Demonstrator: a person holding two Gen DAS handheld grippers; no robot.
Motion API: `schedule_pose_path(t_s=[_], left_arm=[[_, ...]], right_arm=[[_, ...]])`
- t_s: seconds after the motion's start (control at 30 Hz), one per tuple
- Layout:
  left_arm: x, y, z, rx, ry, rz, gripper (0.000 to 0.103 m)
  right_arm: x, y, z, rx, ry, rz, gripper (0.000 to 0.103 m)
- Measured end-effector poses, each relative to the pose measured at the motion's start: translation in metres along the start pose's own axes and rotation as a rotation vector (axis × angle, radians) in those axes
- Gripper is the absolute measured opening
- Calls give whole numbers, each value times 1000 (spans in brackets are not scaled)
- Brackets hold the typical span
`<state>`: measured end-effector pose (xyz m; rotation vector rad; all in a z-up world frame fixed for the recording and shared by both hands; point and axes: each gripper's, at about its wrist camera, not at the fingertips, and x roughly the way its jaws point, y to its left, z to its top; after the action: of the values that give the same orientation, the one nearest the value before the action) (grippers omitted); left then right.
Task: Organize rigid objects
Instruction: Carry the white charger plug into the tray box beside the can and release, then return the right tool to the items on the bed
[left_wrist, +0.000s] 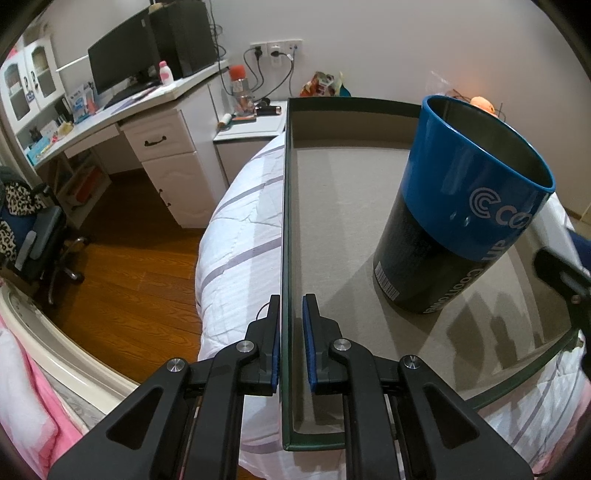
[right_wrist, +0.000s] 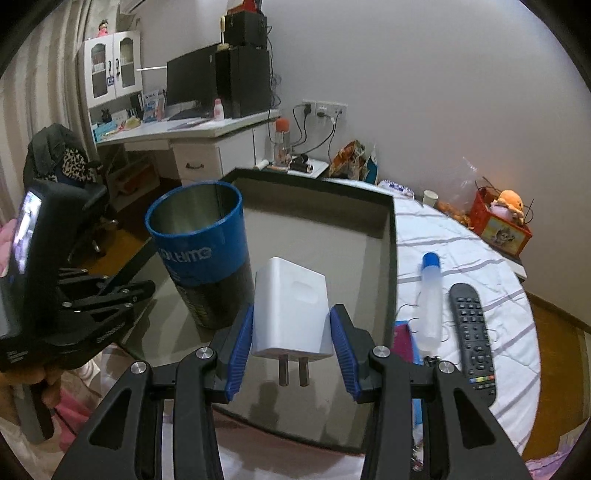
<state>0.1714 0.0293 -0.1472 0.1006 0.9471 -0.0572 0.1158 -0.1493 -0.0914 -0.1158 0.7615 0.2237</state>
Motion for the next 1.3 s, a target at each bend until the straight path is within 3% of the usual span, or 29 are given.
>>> schedule_pose_path(t_s=[0.33, 0.77, 0.87, 1.03, 1.17, 1.3], left_arm=[[3, -1, 0, 7, -1, 5, 10], [3, -2, -1, 10, 0, 9, 10], [3, -3, -1, 10, 0, 9, 10], [3, -2, 0, 10, 0, 9, 10], [3, -3, -1, 10, 5, 12, 10], [3, -4, -1, 8, 10, 24, 10]], right_arm=[[25, -1, -11, 7, 68, 11, 44], [20, 2, -7, -14, 27, -25, 45], [13, 1, -5, -16, 9, -38, 53], [-6, -8, -2, -7, -21, -66, 56], [-26, -20, -3, -1, -51, -119, 80], [-47, -38, -5, 17, -69, -169, 80]])
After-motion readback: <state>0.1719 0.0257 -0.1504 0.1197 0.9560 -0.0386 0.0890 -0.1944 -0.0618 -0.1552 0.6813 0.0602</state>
